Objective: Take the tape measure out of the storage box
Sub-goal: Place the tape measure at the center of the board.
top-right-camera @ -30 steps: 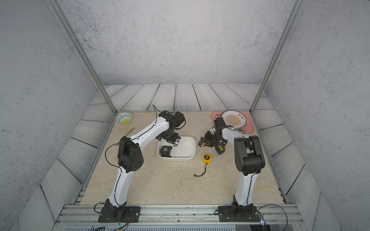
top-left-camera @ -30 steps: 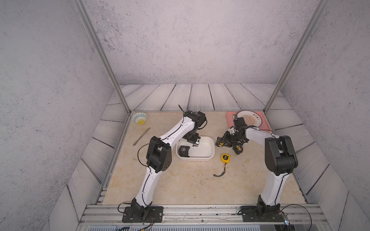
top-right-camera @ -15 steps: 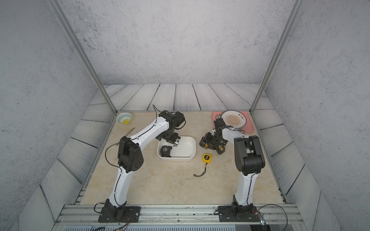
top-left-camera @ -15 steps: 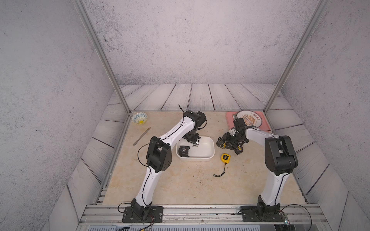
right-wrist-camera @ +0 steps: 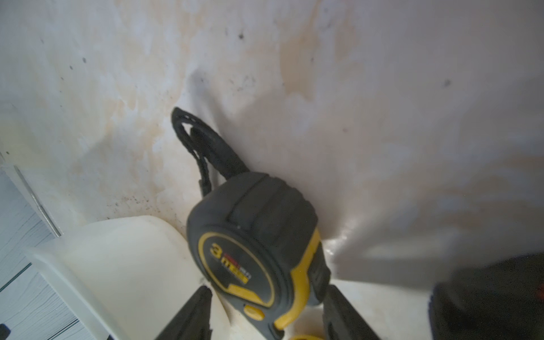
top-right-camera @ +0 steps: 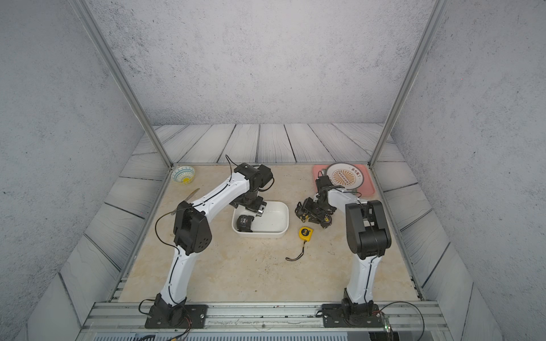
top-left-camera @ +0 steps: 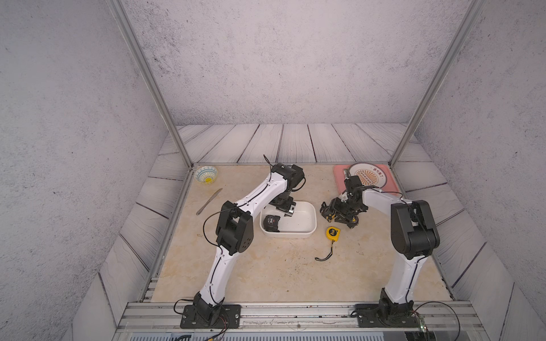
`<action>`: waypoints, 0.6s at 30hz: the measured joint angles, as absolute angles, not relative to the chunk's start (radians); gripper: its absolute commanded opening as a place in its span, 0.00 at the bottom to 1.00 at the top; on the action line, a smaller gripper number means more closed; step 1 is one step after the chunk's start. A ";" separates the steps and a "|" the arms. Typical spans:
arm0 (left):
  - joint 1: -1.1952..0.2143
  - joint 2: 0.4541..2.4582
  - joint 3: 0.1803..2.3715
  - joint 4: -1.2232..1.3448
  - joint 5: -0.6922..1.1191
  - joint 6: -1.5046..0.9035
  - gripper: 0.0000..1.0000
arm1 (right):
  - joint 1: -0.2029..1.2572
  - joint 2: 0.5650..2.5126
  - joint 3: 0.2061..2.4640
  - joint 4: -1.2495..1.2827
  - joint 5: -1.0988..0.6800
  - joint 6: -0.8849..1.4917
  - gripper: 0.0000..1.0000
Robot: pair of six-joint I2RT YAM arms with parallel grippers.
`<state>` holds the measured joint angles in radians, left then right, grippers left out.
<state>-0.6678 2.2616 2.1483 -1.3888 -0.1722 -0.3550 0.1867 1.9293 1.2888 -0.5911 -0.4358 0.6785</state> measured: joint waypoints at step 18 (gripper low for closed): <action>-0.668 2.262 2.003 -1.236 -0.150 -0.316 0.98 | 0.187 1.664 1.289 -0.723 -0.406 0.616 0.63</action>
